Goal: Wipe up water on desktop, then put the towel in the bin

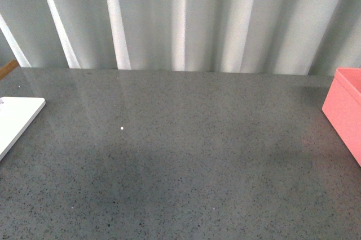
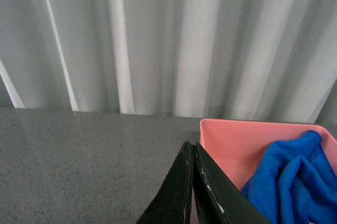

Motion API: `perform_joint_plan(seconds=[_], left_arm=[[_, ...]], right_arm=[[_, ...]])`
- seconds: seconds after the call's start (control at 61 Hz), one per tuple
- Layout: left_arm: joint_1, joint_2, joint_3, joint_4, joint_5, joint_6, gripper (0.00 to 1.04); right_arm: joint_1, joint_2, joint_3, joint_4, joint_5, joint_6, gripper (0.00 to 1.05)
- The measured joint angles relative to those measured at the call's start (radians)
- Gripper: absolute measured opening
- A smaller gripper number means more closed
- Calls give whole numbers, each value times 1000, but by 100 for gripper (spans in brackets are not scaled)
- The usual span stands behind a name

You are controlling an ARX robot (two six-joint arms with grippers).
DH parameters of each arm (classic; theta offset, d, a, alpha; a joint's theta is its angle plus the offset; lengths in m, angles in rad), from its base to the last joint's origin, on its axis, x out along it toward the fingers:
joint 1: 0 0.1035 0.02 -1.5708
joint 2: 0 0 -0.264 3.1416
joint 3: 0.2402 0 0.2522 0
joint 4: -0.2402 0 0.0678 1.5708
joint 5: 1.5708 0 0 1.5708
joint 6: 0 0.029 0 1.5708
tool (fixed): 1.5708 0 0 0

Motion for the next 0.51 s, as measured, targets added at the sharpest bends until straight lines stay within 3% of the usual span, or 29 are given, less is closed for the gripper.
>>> perform_joint_plan(seconds=[0.246, 0.344, 0.508], left_arm=[[0, 0, 0, 0, 0, 0, 98], [0, 0, 0, 0, 0, 0, 98], [0, 0, 0, 0, 0, 0, 98]], right_arm=[[1, -160, -60, -99, 6, 8, 3], [1, -175, -92, -68, 6, 8, 3], [2, -286, -94, -168, 8, 11, 3]])
